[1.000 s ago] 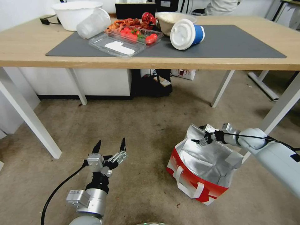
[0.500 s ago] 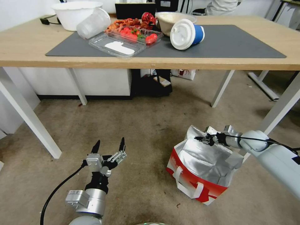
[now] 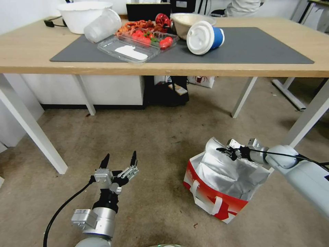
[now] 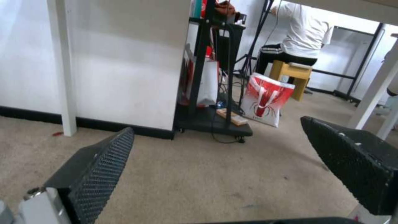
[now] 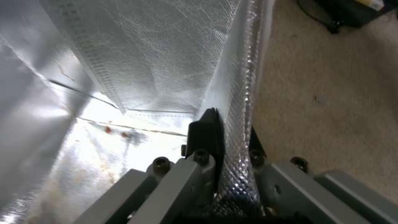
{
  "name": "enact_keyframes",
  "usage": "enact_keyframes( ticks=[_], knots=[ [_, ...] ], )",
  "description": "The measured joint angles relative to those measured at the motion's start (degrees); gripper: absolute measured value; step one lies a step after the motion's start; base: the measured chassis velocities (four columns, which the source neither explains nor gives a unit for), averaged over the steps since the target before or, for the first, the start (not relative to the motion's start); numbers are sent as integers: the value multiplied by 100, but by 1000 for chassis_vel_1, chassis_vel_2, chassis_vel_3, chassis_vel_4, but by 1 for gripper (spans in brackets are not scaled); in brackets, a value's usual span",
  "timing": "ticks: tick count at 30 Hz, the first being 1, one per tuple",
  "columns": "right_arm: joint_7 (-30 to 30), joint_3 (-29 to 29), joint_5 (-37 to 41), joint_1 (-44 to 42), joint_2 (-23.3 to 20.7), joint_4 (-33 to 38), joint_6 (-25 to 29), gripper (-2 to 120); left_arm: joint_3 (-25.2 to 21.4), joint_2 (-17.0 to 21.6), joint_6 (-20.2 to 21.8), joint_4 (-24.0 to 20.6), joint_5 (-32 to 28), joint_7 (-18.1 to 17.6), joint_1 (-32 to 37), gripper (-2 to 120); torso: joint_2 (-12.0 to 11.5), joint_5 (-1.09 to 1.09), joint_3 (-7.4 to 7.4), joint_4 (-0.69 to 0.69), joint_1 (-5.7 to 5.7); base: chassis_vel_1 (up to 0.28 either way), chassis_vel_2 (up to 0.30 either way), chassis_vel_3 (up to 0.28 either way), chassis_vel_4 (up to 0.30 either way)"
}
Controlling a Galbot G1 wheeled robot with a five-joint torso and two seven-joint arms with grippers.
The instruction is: Pick up the food delivery bag from the floor and place it on the table.
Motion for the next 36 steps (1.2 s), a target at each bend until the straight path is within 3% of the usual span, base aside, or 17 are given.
enact_keyframes(
  ticks=[5, 8, 10, 12, 16, 23, 28, 36],
  knots=[
    [-90, 415, 259, -467, -288, 519, -3, 0, 8, 14, 1, -5, -5, -10, -8, 100, 0, 0, 0, 1, 0, 0, 0, 0, 0],
    [-195, 1074, 478, -1161, -585, 1080, 17, 0, 28, 27, -1, -21, -10, -16, -12, 100, 0, 0, 0, -1, 0, 0, 0, 0, 0],
    [-195, 1074, 478, -1161, -585, 1080, 17, 0, 28, 27, -1, -21, -10, -16, -12, 100, 0, 0, 0, -1, 0, 0, 0, 0, 0],
    [-399, 1744, 727, -1829, -901, 1599, 100, 0, 28, 67, -5, -31, -35, -21, -19, 100, 1, -2, 0, -2, 0, 0, 0, 0, 0],
    [-679, 2212, 1027, -2364, -1165, 1971, 285, 0, 22, 93, -11, -48, -77, -27, -42, 100, 1, -1, 0, 1, 0, 0, 0, 0, 0],
    [-1455, 3200, 1296, -3286, -1327, 2309, 379, 0, 31, 122, -51, -120, -102, -29, -10, 100, 1, 0, 0, -1, 0, 0, 0, 0, 0],
    [-1898, 3602, 1470, -3688, -1399, 2512, 347, 0, 17, 115, -139, -146, -90, -78, -3, 100, 1, 0, 0, 0, 0, 0, 0, 0, 0],
    [-2363, 4214, 2228, -4178, -1567, 3037, -199, 0, -13, 129, -185, -223, -115, -105, 13, 100, 1, -1, 0, -1, 1, 0, 0, 0, 0]
  ],
)
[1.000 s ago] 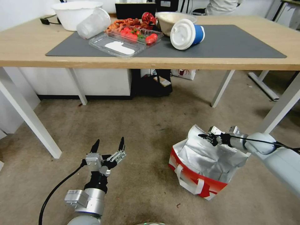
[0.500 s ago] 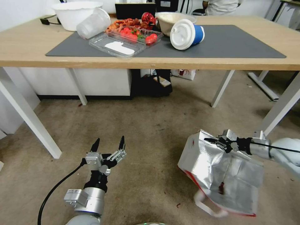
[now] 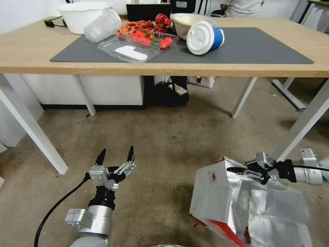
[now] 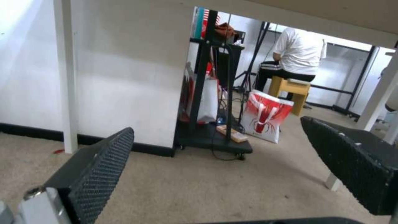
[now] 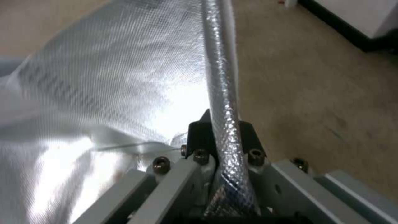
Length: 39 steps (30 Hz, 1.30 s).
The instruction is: Pick up the food delivery bag from the floor and place it on the table.
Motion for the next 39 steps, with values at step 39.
enact_keyframes(
  ticks=[39],
  knots=[
    [653, -497, 2319, 552, -316, 723, -989, 0, 7, -120, -98, -111, -29, -48, -10, 100, -1, 1, 0, 0, -1, 0, 0, 0, 0]
  ],
)
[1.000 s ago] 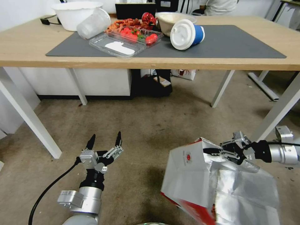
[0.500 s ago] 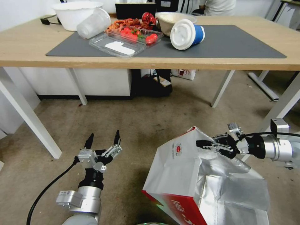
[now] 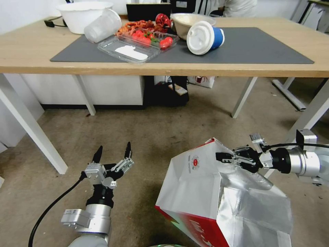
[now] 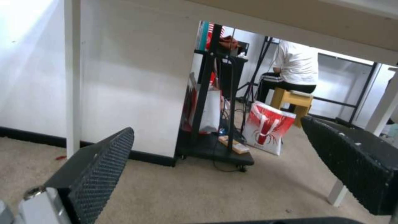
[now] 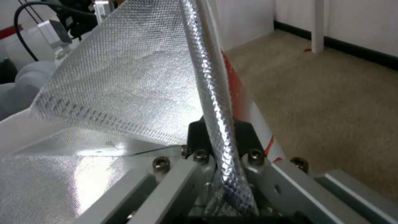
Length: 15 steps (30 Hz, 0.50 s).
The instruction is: Pick up the food delivery bag from the floor and place it on the table.
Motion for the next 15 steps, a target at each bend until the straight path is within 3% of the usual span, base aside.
enact_keyframes(
  ticks=[15],
  knots=[
    [-38, -257, -96, 220, 141, -20, -25, 0, -11, 2, -37, -28, -7, 8, 33, 100, 0, 0, 0, 0, 0, 0, 0, 0, 0]
  ],
)
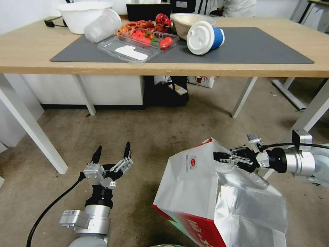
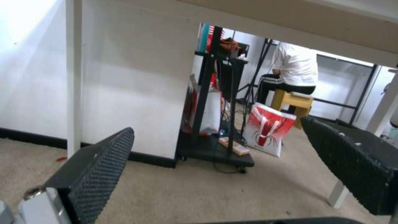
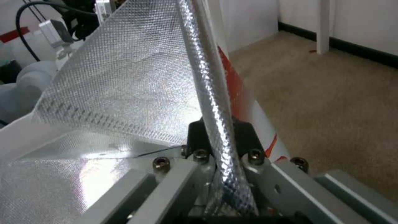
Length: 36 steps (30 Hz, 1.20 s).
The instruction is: Pick up the food delivery bag from the floor and place it on the table.
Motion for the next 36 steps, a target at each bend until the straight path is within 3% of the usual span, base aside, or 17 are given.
enact_keyframes(
  ticks=[13, 36],
  knots=[
    [-5, 13, -70, -69, 22, 8, 6, 0, 52, 43, 39, 15, -251, -32, -22, 100, 35, 0, 36, 0, 0, 0, 0, 0, 0],
    [-38, -9, -124, -54, 52, 23, 14, 0, 34, 73, 64, 50, -278, -29, -43, 100, 585, 0, 532, 0, 53, 0, 0, 0, 0]
  ],
)
